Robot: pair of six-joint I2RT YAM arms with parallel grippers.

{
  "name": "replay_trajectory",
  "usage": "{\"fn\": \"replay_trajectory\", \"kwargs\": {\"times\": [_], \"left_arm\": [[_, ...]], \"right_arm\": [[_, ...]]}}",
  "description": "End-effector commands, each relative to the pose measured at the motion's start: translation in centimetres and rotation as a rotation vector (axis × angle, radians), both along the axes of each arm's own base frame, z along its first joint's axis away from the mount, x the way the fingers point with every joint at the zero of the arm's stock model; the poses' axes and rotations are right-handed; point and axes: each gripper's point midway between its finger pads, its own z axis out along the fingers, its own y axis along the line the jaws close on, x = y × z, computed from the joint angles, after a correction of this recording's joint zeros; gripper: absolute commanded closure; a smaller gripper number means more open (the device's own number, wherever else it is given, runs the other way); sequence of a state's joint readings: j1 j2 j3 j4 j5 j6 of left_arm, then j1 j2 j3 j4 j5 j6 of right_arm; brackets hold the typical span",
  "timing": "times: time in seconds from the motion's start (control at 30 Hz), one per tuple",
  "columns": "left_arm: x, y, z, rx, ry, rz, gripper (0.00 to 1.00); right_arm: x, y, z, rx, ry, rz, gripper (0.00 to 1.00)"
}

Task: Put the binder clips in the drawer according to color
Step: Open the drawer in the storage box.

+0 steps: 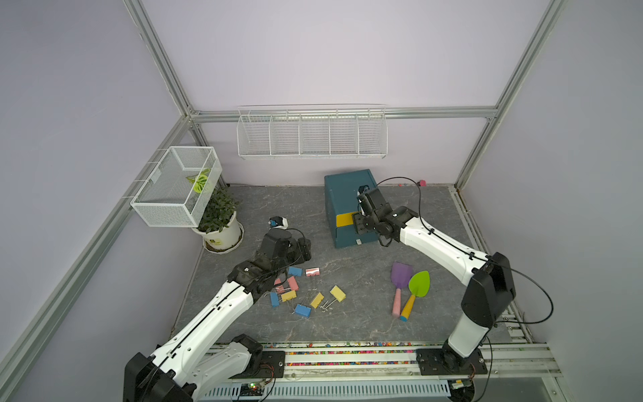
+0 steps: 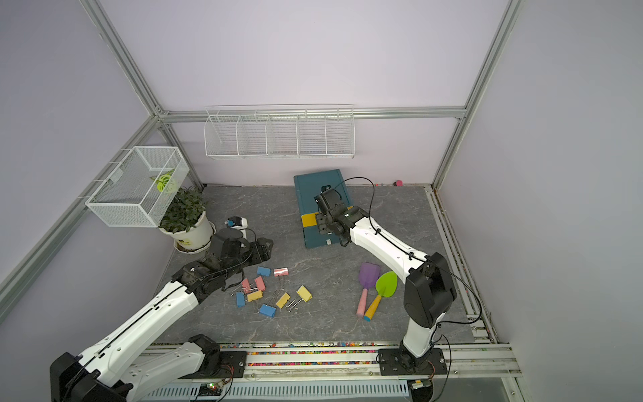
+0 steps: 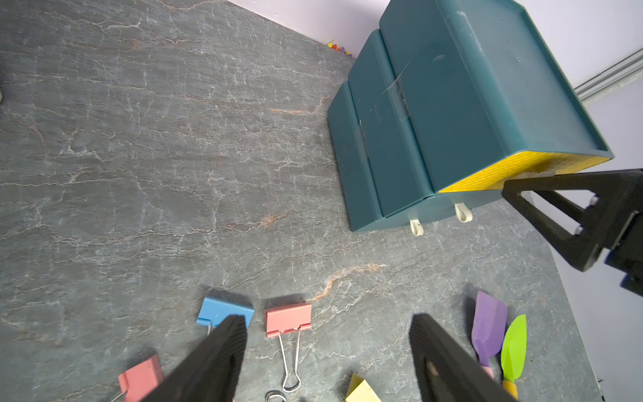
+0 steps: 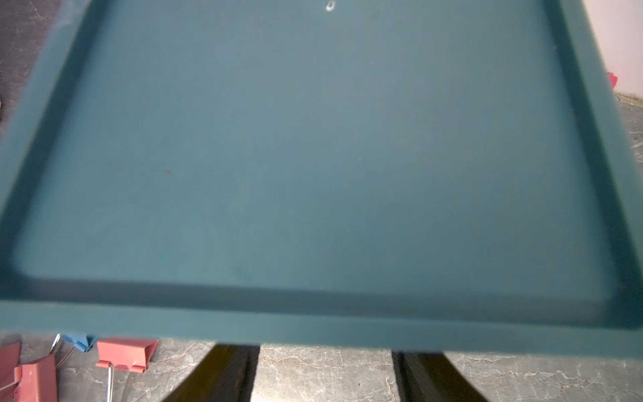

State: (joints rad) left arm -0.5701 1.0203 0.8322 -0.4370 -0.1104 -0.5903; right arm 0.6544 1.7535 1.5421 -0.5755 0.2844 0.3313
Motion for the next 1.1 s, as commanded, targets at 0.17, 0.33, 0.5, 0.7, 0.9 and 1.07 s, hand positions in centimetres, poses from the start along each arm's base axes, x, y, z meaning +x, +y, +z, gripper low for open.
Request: {"fn": "replay_trajectory", "kwargs": {"times": [0.17, 0.33, 0.5, 0.7, 0.9, 1.07], "left_arm": [[-0.3, -0.5, -0.2, -0.015, 0.012, -0.013, 0.21], [-0.4, -0.7, -0.2, -0.022, 0.010, -0.017, 0.22], [-0.4, -0.9, -0.3, -0.022, 0.014, -0.019, 0.22], [-0.4, -1.0, -0.4, -0.022, 0.015, -0.022, 0.22], [-0.3, -1.1, -0.8, -0.017, 0.022, -0.021, 0.22], [-0.3, -1.2, -1.0, -0.020, 0.029, -0.023, 0.22]], "right_arm": [[0.8, 0.4, 1.1, 0.021, -0.067, -0.009, 0.43], [0.6, 0.4, 1.3, 0.022, -0.075, -0.013, 0.51], [0.1, 0.3, 1.3, 0.007, -0.088, -0.017, 0.57], [-0.7, -0.4, 1.1, 0.000, -0.102, -0.032, 0.62], [-2.1, -1.2, 1.1, 0.000, -0.104, -0.033, 0.63], [-3.9, -2.1, 0.8, 0.003, -0.097, -0.033, 0.64]]}}
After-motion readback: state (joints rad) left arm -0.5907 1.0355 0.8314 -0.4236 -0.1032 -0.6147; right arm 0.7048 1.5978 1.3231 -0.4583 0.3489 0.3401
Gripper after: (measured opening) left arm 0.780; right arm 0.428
